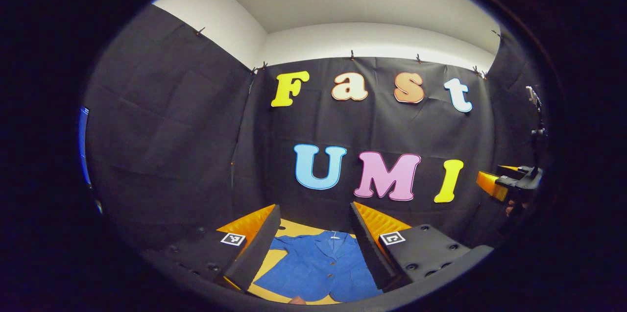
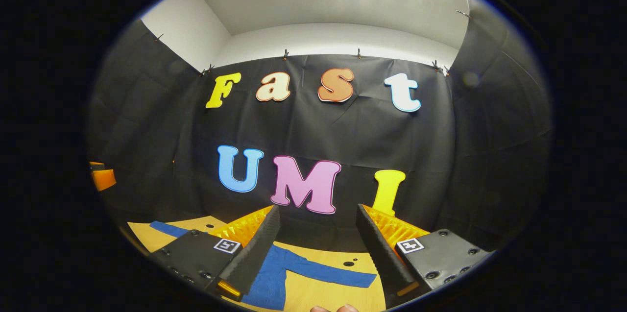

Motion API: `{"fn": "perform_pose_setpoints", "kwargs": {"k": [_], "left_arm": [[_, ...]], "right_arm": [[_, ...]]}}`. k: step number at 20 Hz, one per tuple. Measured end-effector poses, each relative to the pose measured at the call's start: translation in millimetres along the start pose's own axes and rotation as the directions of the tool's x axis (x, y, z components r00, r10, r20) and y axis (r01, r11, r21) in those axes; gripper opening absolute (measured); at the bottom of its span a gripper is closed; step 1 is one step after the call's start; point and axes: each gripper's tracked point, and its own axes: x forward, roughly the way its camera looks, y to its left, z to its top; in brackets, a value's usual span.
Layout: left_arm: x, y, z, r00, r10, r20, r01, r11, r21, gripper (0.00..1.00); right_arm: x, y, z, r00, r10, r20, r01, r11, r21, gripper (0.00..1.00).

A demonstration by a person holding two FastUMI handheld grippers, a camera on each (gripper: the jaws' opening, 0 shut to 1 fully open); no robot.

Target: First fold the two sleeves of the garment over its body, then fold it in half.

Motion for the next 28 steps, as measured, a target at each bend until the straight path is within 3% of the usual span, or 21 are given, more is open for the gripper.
{"fn": "perform_pose_setpoints", "kwargs": {"k": [3, 4, 8, 9, 10, 11, 12, 13, 14, 16, 17, 18, 22, 25, 27, 28], "left_arm": [[0.6, 9.5, 2.2, 1.000, 0.009, 0.009, -0.009, 1.000, 0.019, 0.82], [1.3, 11.5, 0.4, 1.000, 0.008, 0.008, -0.008, 1.000, 0.016, 0.82], [8.0, 21.5, -9.9, 1.000, 0.001, -0.016, -0.001, 1.000, -0.003, 0.82], [9.5, 24.5, -10.2, 1.000, -0.002, -0.018, 0.002, 1.000, -0.001, 0.82], [10.9, 27.5, -9.9, 1.000, -0.006, -0.017, 0.006, 1.000, 0.001, 0.82], [13.6, 30.3, -9.2, 1.000, -0.011, -0.017, 0.011, 1.000, 0.002, 0.82], [15.7, 33.6, -9.6, 1.000, -0.017, -0.016, 0.017, 1.000, 0.002, 0.82], [19.2, 37.8, -7.6, 1.000, -0.023, -0.014, 0.023, 1.000, -0.002, 0.82], [22.4, 42.8, -8.0, 0.999, -0.033, -0.016, 0.032, 0.999, -0.018, 0.82], [32.7, 54.0, -10.3, 0.998, -0.052, -0.035, 0.050, 0.997, -0.053, 0.82], [38.9, 62.6, -10.6, 0.998, -0.053, -0.037, 0.051, 0.997, -0.053, 0.82], [44.2, 70.5, -10.5, 0.998, -0.051, -0.034, 0.049, 0.998, -0.042, 0.82], [58.8, 75.8, -13.9, 0.996, -0.082, -0.029, 0.082, 0.996, -0.017, 0.82], [77.2, 67.4, -23.0, 0.993, -0.109, -0.042, 0.108, 0.993, -0.038, 0.82], [97.6, 60.3, -29.7, 0.992, -0.111, -0.057, 0.108, 0.993, -0.044, 0.82], [108.2, 56.8, -32.7, 0.992, -0.105, -0.064, 0.102, 0.994, -0.046, 0.82]], "right_arm": [[1.1, 2.9, -5.3, 1.000, -0.008, -0.022, 0.008, 1.000, -0.012, 1.00], [1.7, 4.2, -5.1, 1.000, -0.010, -0.025, 0.010, 1.000, -0.012, 0.92], [4.7, 9.9, -7.3, 0.999, -0.022, -0.038, 0.022, 1.000, 0.001, 0.93], [5.1, 10.8, -10.7, 0.998, -0.027, -0.049, 0.027, 1.000, 0.004, 0.99], [5.7, 10.5, -12.6, 0.998, -0.035, -0.058, 0.036, 0.999, 0.005, 0.92], [8.5, 9.3, -13.1, 0.997, -0.044, -0.064, 0.044, 0.999, 0.007, 0.99], [10.8, 7.6, -13.1, 0.996, -0.051, -0.067, 0.052, 0.999, 0.008, 0.93], [13.9, 5.4, -10.1, 0.996, -0.061, -0.063, 0.061, 0.998, 0.005, 0.99], [18.6, 2.4, -3.0, 0.996, -0.070, -0.049, 0.069, 0.998, -0.004, 0.92], [34.3, -4.2, 24.1, 0.997, -0.081, 0.006, 0.082, 0.995, -0.063, 0.92], [42.6, -6.5, 40.5, 0.995, -0.089, 0.040, 0.092, 0.992, -0.092, 0.99], [49.3, -9.0, 57.5, 0.992, -0.101, 0.073, 0.108, 0.988, -0.107, 0.92], [69.8, -2.2, 101.1, 0.967, -0.099, 0.234, 0.142, 0.974, -0.174, 0.92], [93.3, -0.9, 47.2, 0.976, -0.109, 0.191, 0.149, 0.967, -0.208, 0.92], [111.1, -5.8, -23.7, 0.991, -0.131, 0.040, 0.136, 0.974, -0.181, 0.93], [120.2, -18.2, -60.9, 0.986, -0.163, -0.024, 0.156, 0.970, -0.189, 0.99]]}}
